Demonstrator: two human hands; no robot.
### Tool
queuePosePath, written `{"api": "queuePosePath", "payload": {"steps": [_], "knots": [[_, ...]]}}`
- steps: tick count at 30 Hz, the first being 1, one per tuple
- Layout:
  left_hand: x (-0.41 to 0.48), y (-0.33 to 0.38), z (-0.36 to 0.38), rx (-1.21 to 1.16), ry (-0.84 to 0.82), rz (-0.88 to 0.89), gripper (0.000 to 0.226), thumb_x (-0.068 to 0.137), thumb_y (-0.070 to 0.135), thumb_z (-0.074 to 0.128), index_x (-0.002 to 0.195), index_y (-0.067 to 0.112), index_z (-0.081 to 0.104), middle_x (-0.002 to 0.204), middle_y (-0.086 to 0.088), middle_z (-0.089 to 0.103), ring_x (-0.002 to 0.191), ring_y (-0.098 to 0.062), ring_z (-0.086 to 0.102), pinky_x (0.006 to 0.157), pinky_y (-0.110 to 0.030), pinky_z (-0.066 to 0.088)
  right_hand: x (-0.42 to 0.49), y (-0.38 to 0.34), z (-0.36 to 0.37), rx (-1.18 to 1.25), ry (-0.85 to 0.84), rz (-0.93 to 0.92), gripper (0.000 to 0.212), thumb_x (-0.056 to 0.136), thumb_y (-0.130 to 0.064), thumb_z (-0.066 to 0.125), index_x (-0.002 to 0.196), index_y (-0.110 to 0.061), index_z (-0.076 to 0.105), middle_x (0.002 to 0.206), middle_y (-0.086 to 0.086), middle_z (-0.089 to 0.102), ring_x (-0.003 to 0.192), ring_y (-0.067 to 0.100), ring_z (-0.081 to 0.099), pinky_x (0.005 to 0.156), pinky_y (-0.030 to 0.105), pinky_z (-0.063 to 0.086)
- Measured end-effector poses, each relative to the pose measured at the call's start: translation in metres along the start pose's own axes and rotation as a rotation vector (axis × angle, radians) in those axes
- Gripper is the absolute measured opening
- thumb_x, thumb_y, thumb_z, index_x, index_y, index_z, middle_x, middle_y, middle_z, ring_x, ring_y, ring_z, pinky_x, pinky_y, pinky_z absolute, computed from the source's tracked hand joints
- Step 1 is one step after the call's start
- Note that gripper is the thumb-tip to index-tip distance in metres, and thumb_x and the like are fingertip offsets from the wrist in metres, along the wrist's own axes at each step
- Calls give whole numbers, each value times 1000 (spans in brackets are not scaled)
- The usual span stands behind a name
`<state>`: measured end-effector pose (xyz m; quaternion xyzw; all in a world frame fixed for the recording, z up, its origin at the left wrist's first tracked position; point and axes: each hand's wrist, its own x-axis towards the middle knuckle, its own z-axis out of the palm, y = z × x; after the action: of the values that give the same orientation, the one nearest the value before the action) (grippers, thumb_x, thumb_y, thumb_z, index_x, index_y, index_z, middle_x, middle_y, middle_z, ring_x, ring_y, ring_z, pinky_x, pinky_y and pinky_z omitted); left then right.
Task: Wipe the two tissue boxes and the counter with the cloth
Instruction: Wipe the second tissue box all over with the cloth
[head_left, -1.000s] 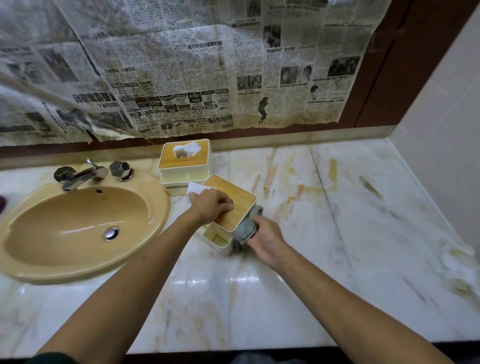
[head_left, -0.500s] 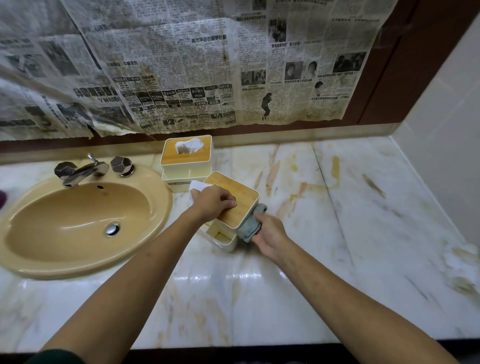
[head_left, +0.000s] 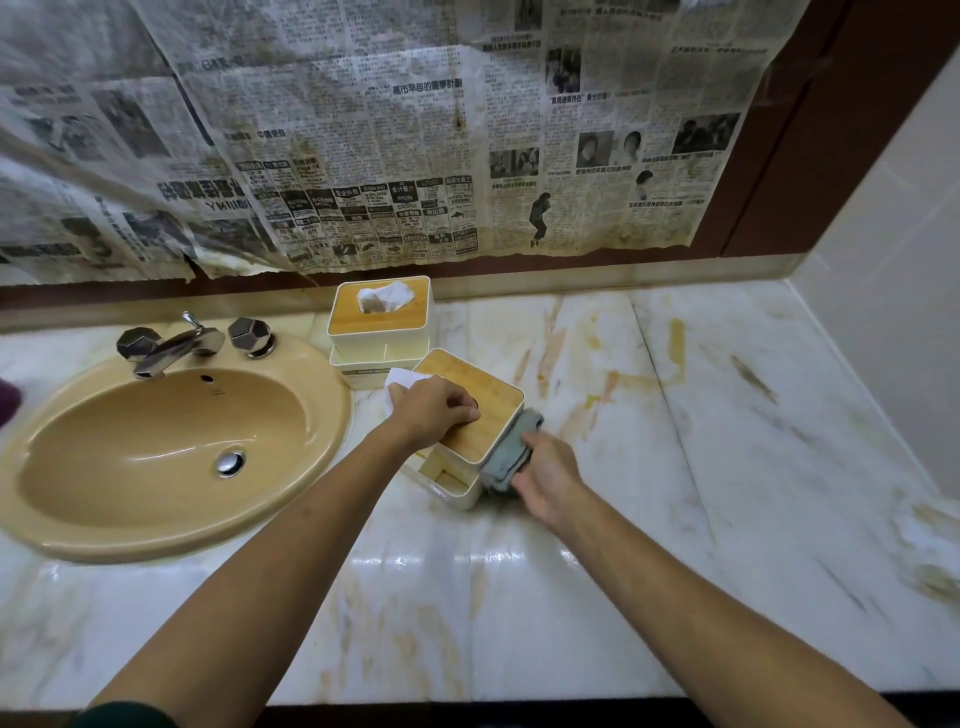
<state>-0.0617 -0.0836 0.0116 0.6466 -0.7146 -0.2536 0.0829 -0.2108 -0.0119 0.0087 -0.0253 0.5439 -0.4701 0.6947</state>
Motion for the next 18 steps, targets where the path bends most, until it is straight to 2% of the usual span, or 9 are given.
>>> {"api": "queuePosePath", "payload": {"steps": [2, 4, 7, 9, 11, 12, 15, 18], "knots": [[1, 0, 0, -2, -8, 1, 19, 91, 38, 64, 95, 23, 76, 90, 14, 66, 91, -8, 50, 78, -34, 15, -16, 26, -2, 32, -15, 62, 28, 103, -5, 38, 127, 2, 50, 113, 22, 61, 100, 34, 61, 90, 50, 51], [1, 0, 0, -5, -16, 0, 18, 91, 38, 64, 94, 24, 76, 91, 13, 67, 91, -8, 50, 76, -34, 15, -24, 39, -2, 30, -21, 118, 24, 103, -7, 39, 120, 0, 53, 104, 20, 62, 88, 31, 62, 79, 48, 52], [1, -2, 1, 19, -4, -1, 16, 91, 39, 64, 91, 27, 74, 92, 14, 67, 92, -7, 49, 78, -35, 17, -11, 27, 1, -40, 19, 104, 20, 102, -7, 40, 110, 2, 56, 97, 21, 63, 82, 32, 61, 89, 51, 50], [0, -3, 1, 32, -3, 3, 15, 91, 41, 63, 88, 29, 72, 90, 16, 64, 93, -8, 50, 80, -37, 20, 3, 7, 4, -64, 52, 40, 19, 101, -6, 40, 99, 1, 58, 99, 22, 63, 89, 34, 62, 93, 50, 50], [1, -4, 2, 42, -6, 16, 15, 92, 42, 62, 87, 32, 70, 91, 16, 64, 97, -10, 53, 80, -38, 21, 16, -8, 5, -115, 74, -15, 20, 100, -7, 41, 89, -4, 57, 94, 18, 64, 95, 34, 62, 99, 51, 48], [1, -4, 3, 49, -3, 21, 14, 92, 42, 61, 86, 32, 70, 92, 16, 64, 99, -11, 54, 80, -38, 21, 20, -13, 5, -149, 76, -42, 21, 100, -8, 41, 89, -4, 59, 92, 16, 64, 93, 33, 62, 98, 49, 49], [0, -3, 4, 70, 0, 21, 17, 93, 43, 59, 90, 31, 71, 96, 13, 66, 101, -13, 54, 79, -38, 20, 16, -13, 2, -204, 47, -131, 26, 99, -7, 39, 97, -6, 65, 89, 11, 67, 82, 26, 63, 85, 41, 50], [0, -2, 4, 99, -16, 26, 22, 95, 44, 55, 99, 30, 72, 106, 9, 69, 107, -16, 54, 86, -41, 21, 6, -10, -11, -92, -4, -162, 26, 101, -5, 39, 93, -7, 63, 92, 13, 68, 82, 24, 65, 89, 44, 50]]}}
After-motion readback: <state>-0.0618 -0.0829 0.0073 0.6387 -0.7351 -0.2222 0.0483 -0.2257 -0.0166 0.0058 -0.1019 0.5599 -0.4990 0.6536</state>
